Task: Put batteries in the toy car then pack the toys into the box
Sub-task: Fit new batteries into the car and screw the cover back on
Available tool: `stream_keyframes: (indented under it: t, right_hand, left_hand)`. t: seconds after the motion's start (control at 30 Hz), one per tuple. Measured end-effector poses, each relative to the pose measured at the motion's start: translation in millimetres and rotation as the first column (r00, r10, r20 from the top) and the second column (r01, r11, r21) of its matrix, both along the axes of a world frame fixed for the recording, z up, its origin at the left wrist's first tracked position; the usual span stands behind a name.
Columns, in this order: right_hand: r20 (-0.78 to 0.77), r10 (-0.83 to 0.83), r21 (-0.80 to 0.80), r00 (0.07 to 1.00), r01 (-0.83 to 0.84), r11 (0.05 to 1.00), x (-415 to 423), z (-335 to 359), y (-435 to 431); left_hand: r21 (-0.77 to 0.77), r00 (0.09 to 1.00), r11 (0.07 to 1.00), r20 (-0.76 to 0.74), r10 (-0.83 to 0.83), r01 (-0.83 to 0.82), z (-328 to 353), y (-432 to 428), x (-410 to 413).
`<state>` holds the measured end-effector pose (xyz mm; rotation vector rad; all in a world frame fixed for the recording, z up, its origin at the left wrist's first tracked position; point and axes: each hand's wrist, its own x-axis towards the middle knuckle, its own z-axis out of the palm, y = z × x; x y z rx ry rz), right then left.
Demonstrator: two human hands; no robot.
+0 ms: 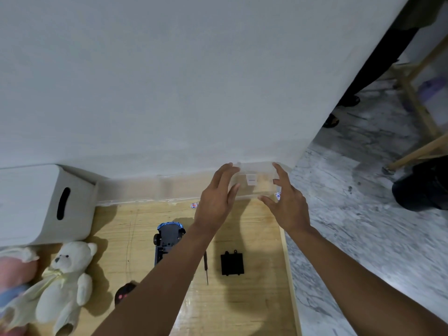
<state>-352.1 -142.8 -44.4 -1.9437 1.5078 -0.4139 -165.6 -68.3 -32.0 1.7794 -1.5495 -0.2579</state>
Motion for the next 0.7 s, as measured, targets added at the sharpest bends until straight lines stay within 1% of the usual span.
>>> stream_keyframes:
  t: [0.07,0.17,0.27,0.33,0.4,0.47,0.57,0.63,0.7]
  right_hand:
    - [0.002,-0.004,-0.003,1.0,0.004,1.0,0,1,1]
    - [-0.004,-0.005,-0.008,1.0,0.005,1.0,1,2,1]
    - [-0.025,0.007,-0.004,1.0,-0.007,1.0,3,3,0]
    - [-0.031,0.013,0.007,0.999,-0.013,1.0,4,4,0]
    - [-0.029,0.012,0.021,1.0,-0.012,1.0,4,5,0]
    - [-0.024,0.01,0.022,1.0,-0.009,1.0,4,6,0]
    - [-0.01,0.007,0.01,1.0,-0.007,1.0,4,6,1]
    - [-0.006,0.007,0.005,1.0,-0.007,1.0,4,5,1]
    - [-0.009,0.006,0.002,1.0,-0.006,1.0,4,5,2]
  left_hand:
    - [0.051,0.999,0.998,0.025,-0.047,0.046,-5,4,-1]
    - [0.116,0.989,0.99,0.116,-0.095,0.082,-13,4,0]
    - [0.128,0.978,0.989,0.183,-0.102,0.079,-17,4,1]
    - [0.1,0.988,0.991,0.123,-0.096,0.084,-17,4,-1]
    - [0.015,0.995,0.997,0.06,-0.08,0.079,-15,4,-1]
    - [-0.025,0.997,0.999,0.062,-0.044,0.046,-13,2,0]
    - [0.002,0.998,1.0,0.059,0.005,-0.005,-11,0,3]
    - [0.01,0.998,1.0,0.056,0.006,-0.007,-10,1,4]
    - [-0.008,0.996,1.0,0.086,-0.005,0.005,-8,3,4]
